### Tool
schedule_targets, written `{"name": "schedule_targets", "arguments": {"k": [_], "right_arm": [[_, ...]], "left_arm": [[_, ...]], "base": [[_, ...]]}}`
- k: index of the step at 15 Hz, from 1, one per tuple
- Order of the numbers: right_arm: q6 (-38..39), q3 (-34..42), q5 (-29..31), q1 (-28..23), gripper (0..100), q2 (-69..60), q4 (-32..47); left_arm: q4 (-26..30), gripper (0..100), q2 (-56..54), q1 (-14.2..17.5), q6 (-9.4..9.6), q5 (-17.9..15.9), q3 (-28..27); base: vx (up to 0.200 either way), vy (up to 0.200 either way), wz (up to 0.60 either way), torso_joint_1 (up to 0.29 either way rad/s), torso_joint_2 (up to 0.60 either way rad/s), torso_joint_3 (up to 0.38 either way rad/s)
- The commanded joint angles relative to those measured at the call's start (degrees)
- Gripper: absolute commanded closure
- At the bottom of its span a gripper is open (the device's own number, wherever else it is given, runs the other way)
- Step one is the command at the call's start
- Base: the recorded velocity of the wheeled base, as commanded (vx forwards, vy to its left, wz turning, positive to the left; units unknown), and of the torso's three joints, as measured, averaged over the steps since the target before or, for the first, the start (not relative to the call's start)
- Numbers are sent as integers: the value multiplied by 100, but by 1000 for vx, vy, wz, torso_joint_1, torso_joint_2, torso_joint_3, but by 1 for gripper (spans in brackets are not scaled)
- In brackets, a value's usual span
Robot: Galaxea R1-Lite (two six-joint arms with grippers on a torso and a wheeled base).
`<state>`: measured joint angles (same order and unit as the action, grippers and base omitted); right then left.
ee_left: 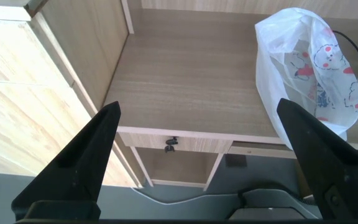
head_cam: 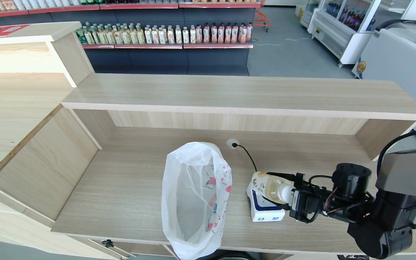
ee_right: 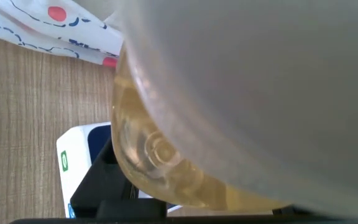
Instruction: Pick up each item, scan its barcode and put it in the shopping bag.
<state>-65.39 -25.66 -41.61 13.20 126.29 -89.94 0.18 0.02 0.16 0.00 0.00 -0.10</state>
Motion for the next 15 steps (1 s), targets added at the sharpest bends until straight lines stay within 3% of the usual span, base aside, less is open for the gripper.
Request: {"name": "schedule_targets", "arguments": {"k": [1, 13, 15], "right_arm": [[-53, -9, -5, -90, 100, 71, -6], [-272, -18, -49, -318, 100, 273, -6], [246, 44, -32, -309, 100, -175, -6]], "left_arm": [[-1, 0, -2, 2, 0, 0, 1], [-1, 0, -2, 2, 0, 0, 1], [-1, 0, -2, 2, 0, 0, 1]], "base": [[0, 0, 0, 0, 0, 0], [0, 0, 0, 0, 0, 0], [0, 0, 0, 0, 0, 0]]}}
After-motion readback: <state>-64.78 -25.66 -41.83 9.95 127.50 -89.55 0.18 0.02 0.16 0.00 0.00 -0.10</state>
